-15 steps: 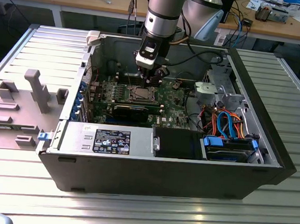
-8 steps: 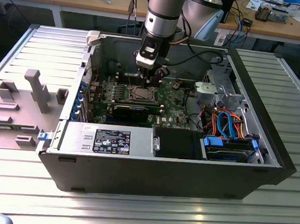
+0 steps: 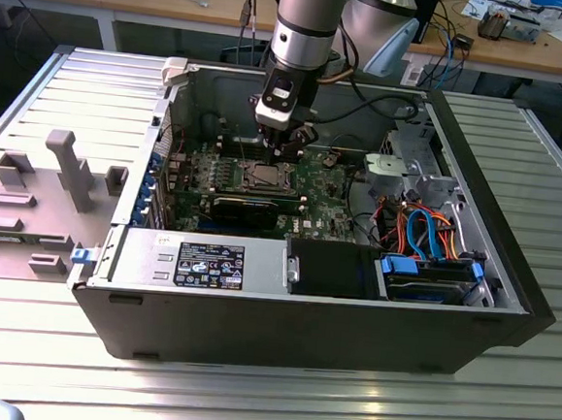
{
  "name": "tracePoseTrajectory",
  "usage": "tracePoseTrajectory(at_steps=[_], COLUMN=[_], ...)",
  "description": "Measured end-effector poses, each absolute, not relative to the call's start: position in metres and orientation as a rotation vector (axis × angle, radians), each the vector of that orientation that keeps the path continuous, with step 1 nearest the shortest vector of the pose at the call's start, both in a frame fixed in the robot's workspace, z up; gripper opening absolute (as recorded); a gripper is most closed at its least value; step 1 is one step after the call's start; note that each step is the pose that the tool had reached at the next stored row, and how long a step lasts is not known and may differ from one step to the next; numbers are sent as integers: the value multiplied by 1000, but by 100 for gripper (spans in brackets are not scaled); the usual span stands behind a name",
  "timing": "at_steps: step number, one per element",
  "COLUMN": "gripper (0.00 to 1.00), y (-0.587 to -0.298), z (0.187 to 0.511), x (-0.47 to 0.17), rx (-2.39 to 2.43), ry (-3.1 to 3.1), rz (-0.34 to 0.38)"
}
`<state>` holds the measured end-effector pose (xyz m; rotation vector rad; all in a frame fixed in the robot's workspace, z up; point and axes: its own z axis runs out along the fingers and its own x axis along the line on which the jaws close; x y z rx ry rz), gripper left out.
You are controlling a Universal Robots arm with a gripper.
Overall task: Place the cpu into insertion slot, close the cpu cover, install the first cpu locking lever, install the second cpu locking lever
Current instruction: 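Install the first cpu locking lever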
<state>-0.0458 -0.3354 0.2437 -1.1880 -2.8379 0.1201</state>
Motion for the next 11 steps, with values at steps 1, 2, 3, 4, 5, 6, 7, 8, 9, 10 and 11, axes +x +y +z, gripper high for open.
tracePoseTrajectory(at_steps=[1, 2, 3, 4, 5, 6, 7, 8, 9, 10, 11], gripper=[11, 11, 11, 11, 11, 11, 11, 11, 11, 11, 11], y=[-335, -335, -335, -335, -335, -335, -335, -335, -335, -335, -335], z=[244, 244, 244, 244, 244, 244, 244, 244, 244, 244, 244], x=[-46, -46, -46, -46, -46, -46, -46, -46, -46, -46, -46], rx=[-1186, -1185, -1183, -1182, -1181, -1178, -1176, -1173, -1172, -1171, -1170], ry=[-2839, -2839, -2840, -2841, -2841, -2842, -2843, -2844, -2845, -2845, -2846], rz=[120, 120, 120, 120, 120, 120, 121, 121, 121, 121, 121])
